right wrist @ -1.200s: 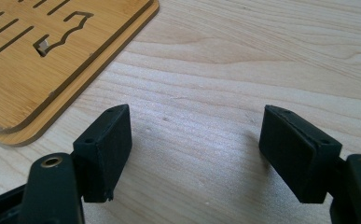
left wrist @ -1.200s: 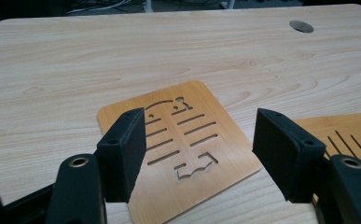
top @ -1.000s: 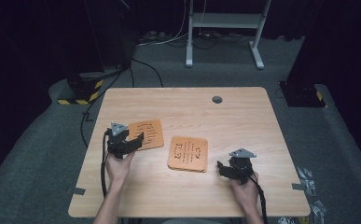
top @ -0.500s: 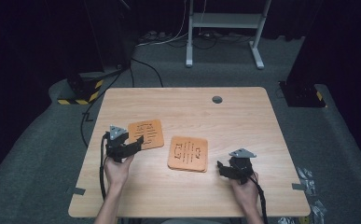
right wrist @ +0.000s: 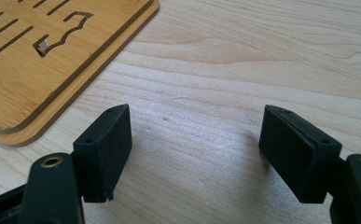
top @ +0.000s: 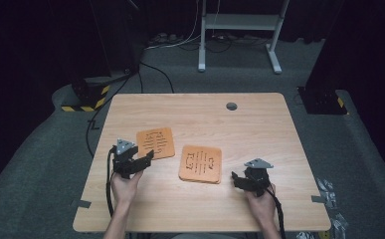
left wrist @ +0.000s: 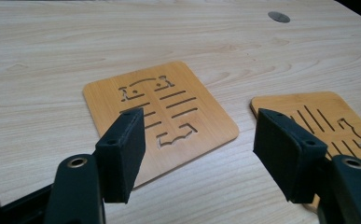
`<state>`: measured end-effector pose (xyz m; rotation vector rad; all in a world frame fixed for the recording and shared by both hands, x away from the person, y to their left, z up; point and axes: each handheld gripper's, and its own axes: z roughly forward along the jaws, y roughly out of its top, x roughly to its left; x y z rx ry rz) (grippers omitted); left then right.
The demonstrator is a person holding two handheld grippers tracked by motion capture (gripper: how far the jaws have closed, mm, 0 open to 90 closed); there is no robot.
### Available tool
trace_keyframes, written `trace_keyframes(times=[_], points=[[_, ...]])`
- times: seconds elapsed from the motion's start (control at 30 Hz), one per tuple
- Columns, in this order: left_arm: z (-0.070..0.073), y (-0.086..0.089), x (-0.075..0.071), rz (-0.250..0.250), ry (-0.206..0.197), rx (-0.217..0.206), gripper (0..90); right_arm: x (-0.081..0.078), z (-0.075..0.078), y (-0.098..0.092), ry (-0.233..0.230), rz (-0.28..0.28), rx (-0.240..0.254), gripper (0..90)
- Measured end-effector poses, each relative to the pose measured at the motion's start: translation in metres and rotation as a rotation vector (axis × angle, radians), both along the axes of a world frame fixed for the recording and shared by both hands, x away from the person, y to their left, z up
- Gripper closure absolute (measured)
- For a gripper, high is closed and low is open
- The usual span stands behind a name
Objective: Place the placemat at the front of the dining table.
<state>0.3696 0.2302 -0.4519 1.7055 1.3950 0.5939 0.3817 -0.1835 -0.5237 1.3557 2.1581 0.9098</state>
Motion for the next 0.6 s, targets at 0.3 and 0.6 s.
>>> trace_keyframes(times=[0.3,0.6], points=[[-0.004,0.000,-0.007,-0.010,0.004,-0.018,34.0,0.000,0.000,0.000,-0.001,0.003,-0.001,25.2],[-0.005,0.007,-0.015,-0.010,0.024,-0.009,33.5,0.000,0.000,0.000,0.000,0.002,0.000,25.2]])
